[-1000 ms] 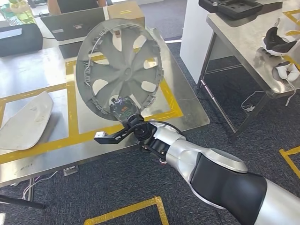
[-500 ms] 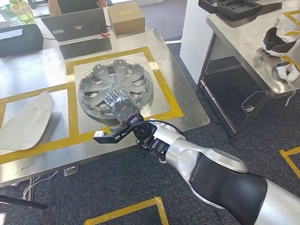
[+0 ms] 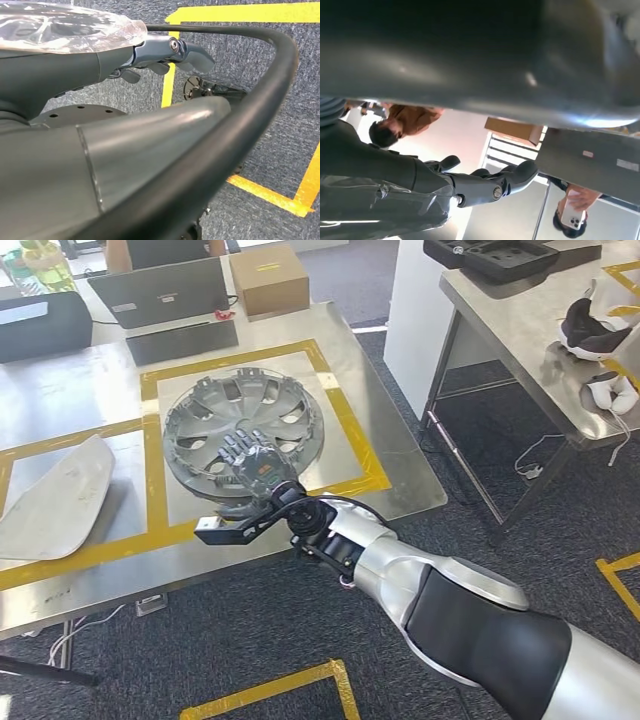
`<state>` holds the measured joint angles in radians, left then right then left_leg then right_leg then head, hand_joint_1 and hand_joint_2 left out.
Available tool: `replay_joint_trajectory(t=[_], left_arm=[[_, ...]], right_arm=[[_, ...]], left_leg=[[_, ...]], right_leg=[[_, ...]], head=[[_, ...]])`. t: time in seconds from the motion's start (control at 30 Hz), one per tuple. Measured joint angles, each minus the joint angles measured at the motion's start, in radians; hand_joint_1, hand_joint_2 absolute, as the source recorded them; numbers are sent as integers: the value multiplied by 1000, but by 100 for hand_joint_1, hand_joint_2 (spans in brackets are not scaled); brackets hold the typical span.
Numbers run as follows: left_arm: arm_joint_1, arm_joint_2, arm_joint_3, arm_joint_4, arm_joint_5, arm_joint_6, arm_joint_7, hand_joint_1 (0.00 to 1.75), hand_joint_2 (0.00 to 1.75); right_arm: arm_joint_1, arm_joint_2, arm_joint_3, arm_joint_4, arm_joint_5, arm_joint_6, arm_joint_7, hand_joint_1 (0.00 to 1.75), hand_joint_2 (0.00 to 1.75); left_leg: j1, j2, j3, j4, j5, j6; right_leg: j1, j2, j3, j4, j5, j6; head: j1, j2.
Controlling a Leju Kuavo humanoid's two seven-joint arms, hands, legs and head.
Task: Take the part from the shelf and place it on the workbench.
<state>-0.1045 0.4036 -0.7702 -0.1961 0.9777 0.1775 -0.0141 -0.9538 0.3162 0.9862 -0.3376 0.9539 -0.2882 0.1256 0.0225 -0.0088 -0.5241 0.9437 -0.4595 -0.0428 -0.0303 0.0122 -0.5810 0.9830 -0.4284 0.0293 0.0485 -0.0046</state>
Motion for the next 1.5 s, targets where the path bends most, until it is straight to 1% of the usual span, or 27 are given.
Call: replay_joint_trajectory(t=[0.07, 0.13, 0.17, 0.23, 0.3, 0.33, 0.37, 0.47, 0.53, 0.6, 0.7, 0.8, 0.97, 1.17, 1.3, 1.5], left_arm=[[0, 0, 0, 0, 0, 1, 0, 0, 0], [0, 0, 0, 0, 1, 2, 0, 0, 0], [1, 0, 1, 0, 2, 3, 0, 0, 0], [1, 0, 3, 0, 6, 8, 2, 0, 0], [1, 0, 5, 0, 10, 11, 6, 0, 0], [2, 0, 5, 0, 12, 11, 8, 0, 0], [3, 0, 5, 0, 13, 12, 9, 0, 0], [4, -1, 6, 0, 17, 13, 14, 0, 0], [5, -2, 7, 0, 20, 17, 21, 0, 0], [6, -3, 12, 0, 25, 24, 29, 0, 0], [10, -5, 22, 0, 32, 36, 35, 0, 0], [12, -6, 29, 0, 34, 43, 39, 0, 0], [12, -6, 32, 0, 35, 44, 42, 0, 0], [12, -8, 33, 0, 35, 44, 42, 0, 0], [12, -9, 33, 0, 35, 46, 44, 0, 0], [12, -9, 43, 0, 34, 48, 62, 0, 0]], right_arm=[[1, 0, -11, -3, -20, -12, -19, 0, 0], [6, 0, -29, -10, -84, -33, -77, 0, 0], [12, 0, -45, -16, -144, -44, -133, 0, 0], [29, 0, -91, -36, -322, -36, -289, 0, 0], [52, 0, -152, -66, -514, 24, -444, 0, 0], [64, 0, -182, -82, -589, 56, -496, 0, 0], [75, 0, -209, -99, -643, 86, -530, 0, 0], [110, 0, -280, -152, -783, 199, -581, 0, 0], [143, -3, -322, -204, -905, 290, -603, 0, 0], [190, -13, -350, -280, -1031, 342, -608, 0, 0], [265, -42, -371, -418, -1186, 354, -595, 0, 0], [324, -77, -377, -539, -1274, 364, -583, 0, 0], [372, -117, -379, -679, -1298, 371, -577, 0, 0], [392, -145, -379, -776, -1300, 373, -577, 0, 0], [413, -164, -377, -829, -1318, 389, -603, 0, 0], [494, -195, -366, -929, -1324, 411, -628, 0, 0]], left_leg=[[0, 0, 0, 0, 0, 0], [0, 0, 0, 0, 0, 0], [0, 0, 0, 0, 0, 0], [0, 0, 0, 0, 0, 0], [0, 0, 0, 0, 0, 0], [0, 0, 0, 0, 0, 0], [0, 0, 0, 0, 0, 0], [0, 0, 0, 0, 0, 0], [0, 0, 1, 0, 0, 0], [0, 0, 1, 0, 0, 0], [0, 0, 1, 0, 0, 0], [0, 1, 1, 0, -1, 1], [0, 2, 2, 0, -1, 1], [0, 2, 2, 0, -1, 1], [0, 2, 2, 0, -1, 1], [-1, 2, 2, 0, -1, 2]], right_leg=[[0, 0, 0, 0, 0, 0], [0, 0, 0, 0, 0, 0], [0, 0, 0, 0, 0, 0], [0, 0, 0, 0, 0, 0], [0, 0, 0, 0, 0, 0], [0, 0, 0, 0, 0, 0], [0, 0, 0, 0, 0, 0], [0, 0, 0, 0, 0, 0], [0, 0, 0, 0, 0, 0], [0, 0, 0, 0, 0, 0], [0, 0, 0, -1, 0, 0], [0, 1, 0, -1, 0, 0], [0, 1, 0, -1, 0, 0], [0, 1, 1, -1, 0, 0], [0, 1, 1, -1, 0, 0], [0, 1, 1, -1, 0, 0]], head=[[0, 0], [0, 0], [0, 0], [0, 0], [0, 0], [0, 0], [0, 0], [0, 0], [0, 0], [0, 0], [0, 0], [0, 0], [0, 0], [0, 0], [0, 0], [0, 0]])
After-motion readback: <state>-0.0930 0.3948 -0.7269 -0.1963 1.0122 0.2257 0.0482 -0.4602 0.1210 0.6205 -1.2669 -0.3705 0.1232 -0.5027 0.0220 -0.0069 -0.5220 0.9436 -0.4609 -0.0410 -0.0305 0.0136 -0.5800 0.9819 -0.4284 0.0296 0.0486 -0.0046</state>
